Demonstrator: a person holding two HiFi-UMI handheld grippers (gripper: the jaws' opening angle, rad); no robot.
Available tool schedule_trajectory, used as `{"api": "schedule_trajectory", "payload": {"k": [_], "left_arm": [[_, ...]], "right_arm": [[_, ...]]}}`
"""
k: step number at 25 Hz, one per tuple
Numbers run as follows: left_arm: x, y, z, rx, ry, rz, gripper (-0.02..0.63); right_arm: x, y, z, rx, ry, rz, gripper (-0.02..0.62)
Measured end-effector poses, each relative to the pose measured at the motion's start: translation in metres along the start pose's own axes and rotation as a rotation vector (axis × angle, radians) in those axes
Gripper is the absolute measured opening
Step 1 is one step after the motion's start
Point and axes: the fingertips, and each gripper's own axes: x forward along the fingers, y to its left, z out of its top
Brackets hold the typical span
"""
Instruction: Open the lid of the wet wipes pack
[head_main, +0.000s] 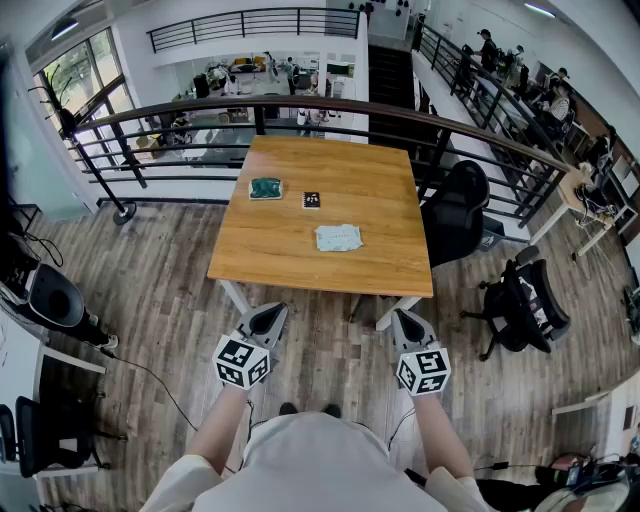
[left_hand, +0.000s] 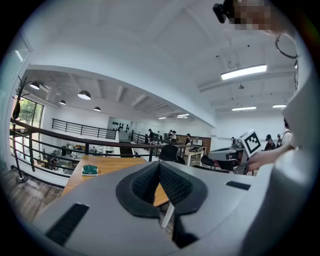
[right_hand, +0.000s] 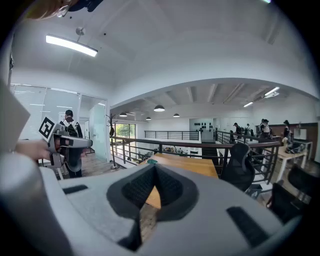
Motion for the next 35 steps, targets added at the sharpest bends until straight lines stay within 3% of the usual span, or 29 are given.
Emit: {"api": "schedule_trajectory", "payload": {"k": [23,30,35], "left_arm": [[0.013,0.001,-0.008,-0.004,0.006,0.004,-0.006],[0.009,0.001,-0.008,-0.011,0.006,0.008,0.059],[0.015,-0.005,-0.011,-0.012,0.002,0.010,0.061]], "right_arm": [[0.000,-0.009,-0.009,0.000,-0.026,0.011,0.003],[0.000,-0.003,-0.010,-0.018,-0.012,0.044,0.095],[-0.001,-0.012,-0.020,-0.024,-0.002,0.062,0.106]]}}
